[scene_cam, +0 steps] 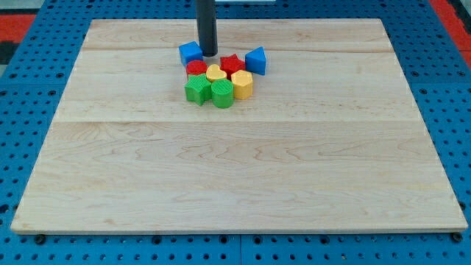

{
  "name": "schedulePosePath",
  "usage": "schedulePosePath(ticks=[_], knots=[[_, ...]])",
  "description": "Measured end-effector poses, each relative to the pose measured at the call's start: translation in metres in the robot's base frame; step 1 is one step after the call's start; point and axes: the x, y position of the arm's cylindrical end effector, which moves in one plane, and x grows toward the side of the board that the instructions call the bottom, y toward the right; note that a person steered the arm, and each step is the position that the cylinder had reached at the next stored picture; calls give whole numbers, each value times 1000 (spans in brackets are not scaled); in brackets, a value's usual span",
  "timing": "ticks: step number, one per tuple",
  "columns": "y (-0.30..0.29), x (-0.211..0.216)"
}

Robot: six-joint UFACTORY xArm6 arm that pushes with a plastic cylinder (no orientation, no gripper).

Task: Move the blue cube to the top of the red circle

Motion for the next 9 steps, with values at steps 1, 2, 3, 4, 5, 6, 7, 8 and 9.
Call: schedulePosePath(ticks=[1,2,3,4,5,6,7,8,9], knots=[[-14,-20],[-66,-28],[-119,-29],[-124,-8],[-99,7],[-81,-2],[-65,-12],[-40,-11],[-11,-11]])
